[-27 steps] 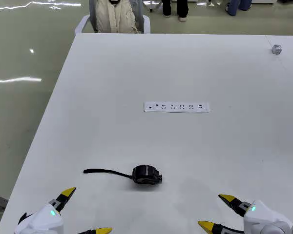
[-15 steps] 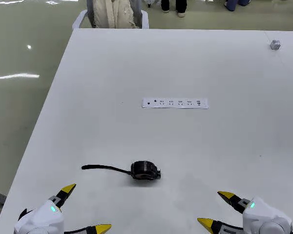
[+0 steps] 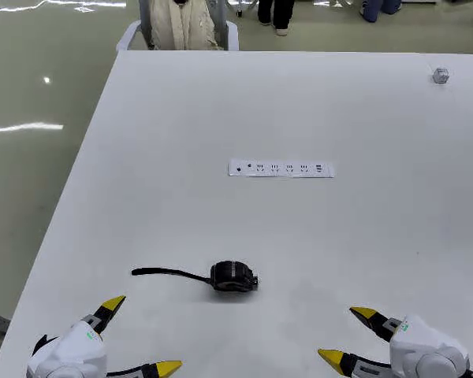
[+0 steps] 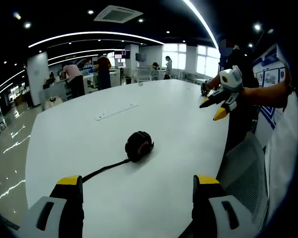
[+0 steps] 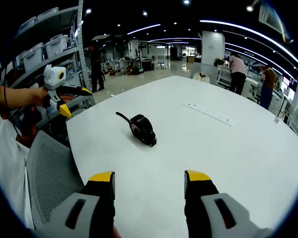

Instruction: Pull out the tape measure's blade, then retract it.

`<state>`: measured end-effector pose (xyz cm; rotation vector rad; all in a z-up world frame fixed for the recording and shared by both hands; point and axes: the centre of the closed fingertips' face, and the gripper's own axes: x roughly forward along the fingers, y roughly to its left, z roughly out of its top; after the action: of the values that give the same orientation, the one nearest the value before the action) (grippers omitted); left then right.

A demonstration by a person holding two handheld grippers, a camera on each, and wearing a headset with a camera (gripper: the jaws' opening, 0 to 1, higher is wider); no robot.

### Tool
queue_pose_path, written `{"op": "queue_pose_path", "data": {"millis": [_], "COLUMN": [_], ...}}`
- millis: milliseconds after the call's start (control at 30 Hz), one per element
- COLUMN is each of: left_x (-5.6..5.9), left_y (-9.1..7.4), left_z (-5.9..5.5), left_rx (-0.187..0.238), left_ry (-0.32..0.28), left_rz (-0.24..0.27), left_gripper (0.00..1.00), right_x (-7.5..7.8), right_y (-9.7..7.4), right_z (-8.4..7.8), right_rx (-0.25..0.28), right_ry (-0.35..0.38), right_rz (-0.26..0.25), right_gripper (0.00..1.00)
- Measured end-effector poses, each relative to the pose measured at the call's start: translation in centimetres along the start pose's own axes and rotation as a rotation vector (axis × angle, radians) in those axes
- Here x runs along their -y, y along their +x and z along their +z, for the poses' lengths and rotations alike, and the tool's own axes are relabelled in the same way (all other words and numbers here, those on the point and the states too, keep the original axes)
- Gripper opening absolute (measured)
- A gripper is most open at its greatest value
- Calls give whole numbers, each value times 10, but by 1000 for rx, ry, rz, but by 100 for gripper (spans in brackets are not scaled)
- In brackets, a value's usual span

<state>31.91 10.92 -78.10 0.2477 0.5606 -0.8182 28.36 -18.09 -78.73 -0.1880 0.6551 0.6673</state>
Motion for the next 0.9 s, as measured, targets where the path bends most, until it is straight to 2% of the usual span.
{"op": "queue_pose_path", "data": {"millis": [333, 500, 900], "left_x": [-5, -7, -9], "left_y": [8, 14, 31], "left_z": [2, 7, 11], "left_rx": [-11, -9, -23], "left_ry": [22, 24, 50], "left_rz": [-5, -8, -33], "left_gripper": [87, 87, 87], "right_x": [3, 5, 9], "right_y": [10, 16, 26], "right_z": [7, 8, 4], "right_rx": [5, 3, -21], "right_ry": [-5, -11, -26], "right_rz": [14, 24, 44], "right_gripper": [57, 57, 56]}}
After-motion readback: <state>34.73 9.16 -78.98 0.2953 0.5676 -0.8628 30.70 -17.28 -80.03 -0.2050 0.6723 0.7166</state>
